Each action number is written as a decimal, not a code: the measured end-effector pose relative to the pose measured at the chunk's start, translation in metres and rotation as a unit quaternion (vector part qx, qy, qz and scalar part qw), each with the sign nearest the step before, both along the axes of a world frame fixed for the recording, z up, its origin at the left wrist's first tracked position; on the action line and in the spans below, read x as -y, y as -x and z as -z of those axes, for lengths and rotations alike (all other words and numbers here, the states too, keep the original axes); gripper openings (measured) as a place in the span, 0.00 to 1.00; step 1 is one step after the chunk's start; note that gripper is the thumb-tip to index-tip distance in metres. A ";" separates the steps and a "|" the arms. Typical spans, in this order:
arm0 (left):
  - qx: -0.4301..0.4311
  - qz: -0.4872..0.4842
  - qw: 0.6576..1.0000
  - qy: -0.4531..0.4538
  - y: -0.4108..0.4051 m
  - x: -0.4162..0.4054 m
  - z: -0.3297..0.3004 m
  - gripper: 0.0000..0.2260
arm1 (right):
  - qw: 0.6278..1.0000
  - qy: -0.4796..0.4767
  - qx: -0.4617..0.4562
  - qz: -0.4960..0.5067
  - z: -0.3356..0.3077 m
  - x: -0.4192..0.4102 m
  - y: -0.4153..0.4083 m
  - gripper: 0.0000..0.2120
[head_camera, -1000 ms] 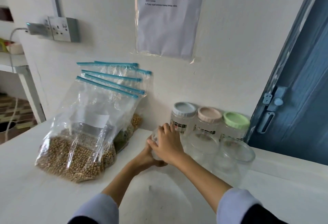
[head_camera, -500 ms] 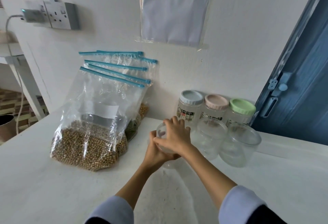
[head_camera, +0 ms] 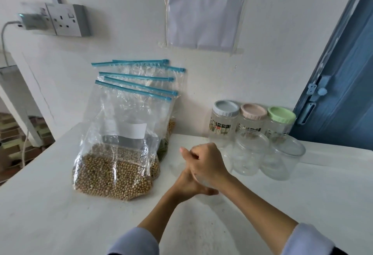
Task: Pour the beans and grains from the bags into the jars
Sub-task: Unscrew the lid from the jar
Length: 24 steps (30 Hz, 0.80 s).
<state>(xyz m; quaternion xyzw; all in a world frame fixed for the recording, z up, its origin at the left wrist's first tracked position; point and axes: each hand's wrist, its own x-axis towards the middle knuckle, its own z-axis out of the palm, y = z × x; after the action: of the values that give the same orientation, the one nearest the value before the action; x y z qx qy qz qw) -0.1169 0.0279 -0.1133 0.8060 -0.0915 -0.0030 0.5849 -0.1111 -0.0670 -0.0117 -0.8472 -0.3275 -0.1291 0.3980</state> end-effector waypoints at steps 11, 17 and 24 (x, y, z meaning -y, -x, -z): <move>0.028 -0.005 1.000 0.010 -0.002 -0.012 0.002 0.41 | 0.981 0.193 -0.035 -0.007 0.010 0.015 -0.009 0.16; 0.013 -0.001 1.000 0.005 -0.006 -0.009 0.002 0.44 | 0.999 -0.016 -0.050 0.012 -0.004 0.001 0.004 0.25; 0.014 0.015 0.999 0.025 -0.005 -0.009 0.002 0.39 | 0.940 0.339 -0.015 0.039 0.010 0.009 -0.011 0.21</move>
<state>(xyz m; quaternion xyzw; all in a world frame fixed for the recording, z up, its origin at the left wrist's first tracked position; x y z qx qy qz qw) -0.1118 0.0373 -0.1157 0.7895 -0.1115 0.0021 0.6035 -0.0998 -0.0755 -0.0216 -0.9459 -0.3123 -0.0128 0.0864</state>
